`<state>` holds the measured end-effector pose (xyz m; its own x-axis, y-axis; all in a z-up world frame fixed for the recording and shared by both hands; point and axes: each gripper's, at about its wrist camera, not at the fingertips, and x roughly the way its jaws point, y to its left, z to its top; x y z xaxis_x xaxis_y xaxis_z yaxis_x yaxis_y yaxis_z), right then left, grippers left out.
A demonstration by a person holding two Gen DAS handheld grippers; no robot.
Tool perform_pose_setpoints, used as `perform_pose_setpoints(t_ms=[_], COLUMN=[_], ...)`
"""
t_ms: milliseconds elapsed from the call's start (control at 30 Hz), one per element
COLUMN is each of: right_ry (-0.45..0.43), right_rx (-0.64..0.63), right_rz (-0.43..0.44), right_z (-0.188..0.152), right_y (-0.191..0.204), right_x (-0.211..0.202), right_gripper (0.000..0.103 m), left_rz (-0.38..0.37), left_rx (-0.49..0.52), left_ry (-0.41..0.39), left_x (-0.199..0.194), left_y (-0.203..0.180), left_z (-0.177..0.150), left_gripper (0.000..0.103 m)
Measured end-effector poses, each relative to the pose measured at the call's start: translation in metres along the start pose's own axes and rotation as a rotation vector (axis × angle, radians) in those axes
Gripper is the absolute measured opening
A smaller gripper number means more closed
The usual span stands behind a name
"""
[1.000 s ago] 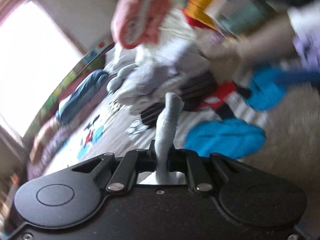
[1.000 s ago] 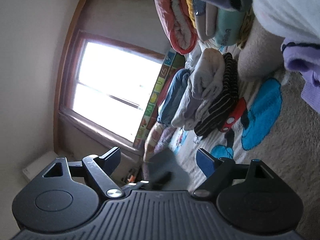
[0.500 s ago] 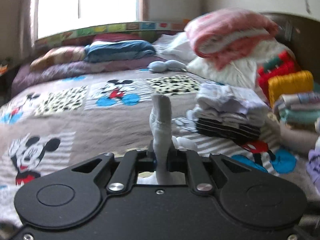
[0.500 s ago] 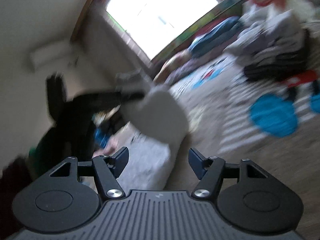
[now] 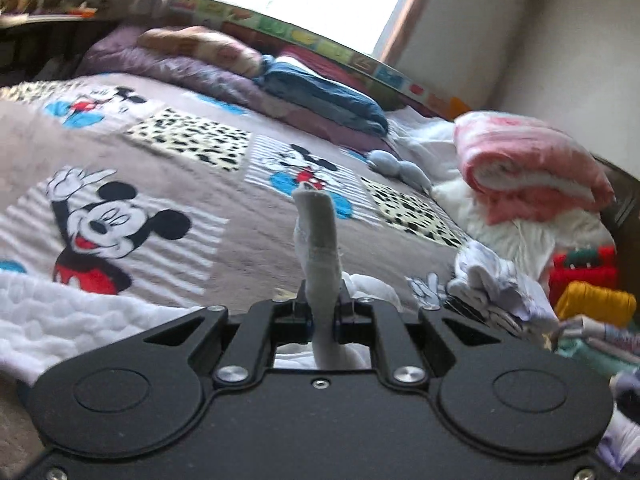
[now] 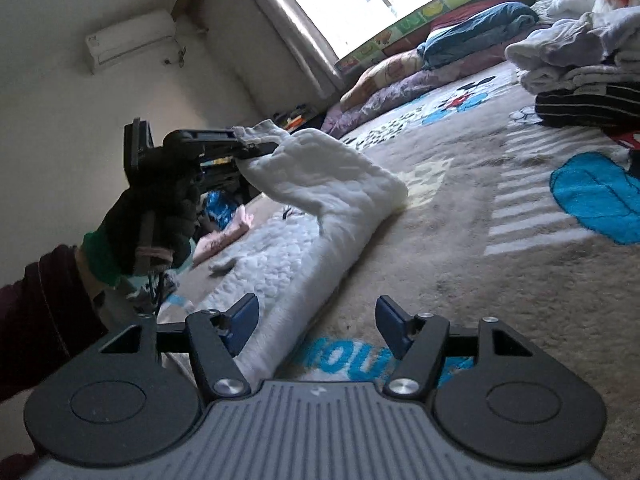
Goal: Fold clothes
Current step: 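Lift the sleeve cuff with the left gripper and fold it across the body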
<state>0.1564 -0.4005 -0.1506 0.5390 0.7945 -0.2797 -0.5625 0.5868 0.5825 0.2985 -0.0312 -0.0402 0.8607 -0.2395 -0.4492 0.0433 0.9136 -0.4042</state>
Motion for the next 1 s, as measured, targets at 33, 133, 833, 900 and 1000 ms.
perform_pose_setpoints(t_ms=[33,133,833,900,1000], right_ry=[0.017,0.075,0.224,0.248,0.297], right_rx=[-0.027,-0.137,-0.658,-0.677,-0.681], right_rz=[-0.003,-0.011,-0.034,-0.041,-0.041], right_z=[-0.001,-0.006,-0.028,-0.028,-0.026], right_y=[0.004,0.024,0.110,0.110,0.108], right_x=[0.003,0.013,0.080,0.085,0.089], right_gripper=[0.065,0.064,0.056,0.056,0.056], left_rz=[0.000,0.004,0.021,0.018,0.032], left_rx=[-0.012,-0.038,-0.109,-0.119,-0.128], left_ry=[0.002,0.006,0.041,0.042,0.054], left_x=[0.001,0.004,0.025,0.026,0.030], left_y=[0.006,0.020,0.082,0.086,0.096], left_z=[0.001,0.003,0.000,-0.003,-0.011], left_gripper=[0.008,0.008,0.008,0.008,0.008])
